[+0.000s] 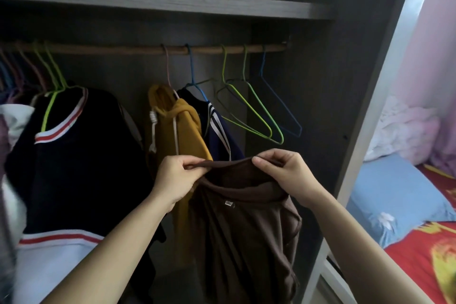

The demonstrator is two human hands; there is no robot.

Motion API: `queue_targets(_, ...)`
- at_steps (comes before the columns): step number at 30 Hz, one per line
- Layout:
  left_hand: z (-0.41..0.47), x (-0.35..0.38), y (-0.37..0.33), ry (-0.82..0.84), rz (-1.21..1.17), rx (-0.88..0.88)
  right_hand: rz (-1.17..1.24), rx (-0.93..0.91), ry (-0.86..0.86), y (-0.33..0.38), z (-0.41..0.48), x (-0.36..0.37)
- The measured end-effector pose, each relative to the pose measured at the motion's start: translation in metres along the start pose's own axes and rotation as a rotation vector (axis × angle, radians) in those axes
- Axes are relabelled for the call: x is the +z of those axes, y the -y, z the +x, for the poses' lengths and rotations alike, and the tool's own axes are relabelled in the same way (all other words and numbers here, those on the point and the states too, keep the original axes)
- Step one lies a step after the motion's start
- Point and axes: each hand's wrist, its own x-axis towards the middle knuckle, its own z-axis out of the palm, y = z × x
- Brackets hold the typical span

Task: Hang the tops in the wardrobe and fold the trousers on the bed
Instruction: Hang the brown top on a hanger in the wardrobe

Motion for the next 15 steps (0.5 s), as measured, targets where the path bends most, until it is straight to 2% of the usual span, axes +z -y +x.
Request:
queue_targets(3, -0.003, 0.004, -0.003, -0.073, -0.001, 0.022, -0.359, -0.023, 0.043, -0.003, 0.004, -0.001)
queue_targets(5, -0.006, 0.011, -0.005, -0.072, -0.063, -0.044, -0.547, -0.088, 0.003, 0.000, 0.011, -0.003)
queue_targets(7, -0.010, 0.018, -0.009, -0.082, -0.101, -0.113, -0.648, -0.206, -0.082, 0.006, 0.024, -0.003)
queue_targets(10, -0.016, 0.022, -0.014, -0.141, -0.031, -0.141, -0.774, -0.304, -0.198, 0.019, 0.058, -0.002)
queue_targets(13, -0.024, 0.023, -0.020, -0.185, 0.030, -0.115, -1.047, -0.275, -0.248, 0.029, 0.097, 0.002)
queue_targets(15, -0.030, 0.022, -0.025, -0.202, 0.073, -0.099, -1.239, -0.214, -0.201, 0.031, 0.115, 0.004)
